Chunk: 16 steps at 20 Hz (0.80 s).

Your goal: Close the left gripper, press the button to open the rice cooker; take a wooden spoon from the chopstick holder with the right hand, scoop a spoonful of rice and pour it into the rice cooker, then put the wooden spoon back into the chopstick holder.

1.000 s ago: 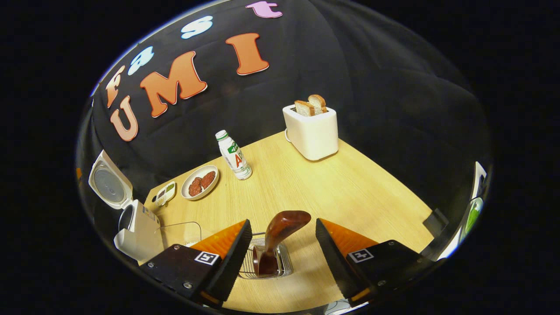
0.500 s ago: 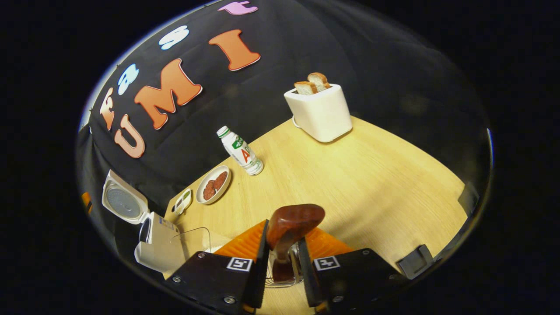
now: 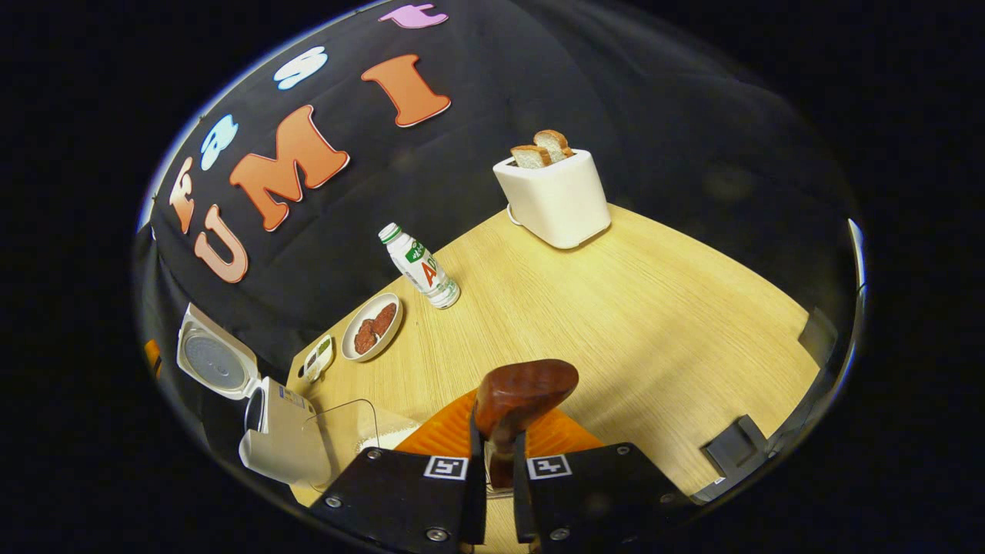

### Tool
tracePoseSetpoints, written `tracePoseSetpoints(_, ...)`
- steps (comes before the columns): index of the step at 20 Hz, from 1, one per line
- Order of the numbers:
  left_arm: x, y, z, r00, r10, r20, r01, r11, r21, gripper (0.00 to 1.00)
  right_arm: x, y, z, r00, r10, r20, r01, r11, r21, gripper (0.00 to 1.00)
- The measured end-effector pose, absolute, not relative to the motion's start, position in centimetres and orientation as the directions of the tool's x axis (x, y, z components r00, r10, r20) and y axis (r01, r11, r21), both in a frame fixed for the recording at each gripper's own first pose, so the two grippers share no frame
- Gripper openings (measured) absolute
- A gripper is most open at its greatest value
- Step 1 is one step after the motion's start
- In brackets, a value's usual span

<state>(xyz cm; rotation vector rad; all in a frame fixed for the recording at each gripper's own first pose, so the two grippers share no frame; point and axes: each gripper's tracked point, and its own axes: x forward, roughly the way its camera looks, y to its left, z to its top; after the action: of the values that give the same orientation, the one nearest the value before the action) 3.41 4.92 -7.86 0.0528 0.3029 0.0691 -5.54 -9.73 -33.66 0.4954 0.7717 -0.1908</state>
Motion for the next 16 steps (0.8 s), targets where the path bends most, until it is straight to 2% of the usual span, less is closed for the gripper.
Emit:
tracePoseSetpoints(2,3.4,5.1,-8.2,0.953,0.068,-0.297,-0.052,0.997,0.062,0.55,-5.6,-9.3,-32.4,0.719,0.002,-0.695,0.329,0.879,0.344,0.14)
tracePoseSetpoints(4,3.3,5.6,-8.3,0.953,0.063,-0.296,-0.047,0.997,0.061,0.53,-5.7,-8.9,-31.4,0.729,-0.009,-0.684,0.311,0.895,0.320,0.14)
tracePoseSetpoints(6,3.3,5.8,-8.6,0.954,0.059,-0.295,-0.045,0.998,0.053,0.57,-5.8,-8.8,-30.6,0.739,-0.028,-0.674,0.303,0.907,0.294,0.14)
tracePoseSetpoints(7,3.2,6.1,-8.8,0.954,0.055,-0.295,-0.043,0.998,0.048,0.55,-5.6,-8.7,-29.9,0.743,-0.040,-0.668,0.304,0.910,0.284,0.14)
tracePoseSetpoints(11,2.9,7.4,-8.4,0.962,0.050,-0.269,-0.039,0.998,0.046,0.55,-4.2,-7.9,-24.5,0.807,-0.081,-0.585,0.278,0.926,0.255,0.14)
tracePoseSetpoints(14,2.5,8.1,-8.0,0.972,0.041,-0.230,-0.032,0.999,0.039,0.79,-3.1,-5.6,-20.5,0.852,-0.057,-0.521,0.211,0.948,0.240,0.13)
tracePoseSetpoints(16,2.1,9.3,-7.5,0.977,0.058,-0.203,-0.048,0.997,0.054,0.88,-2.4,-2.9,-19.2,0.868,-0.013,-0.496,0.154,0.958,0.243,0.14)
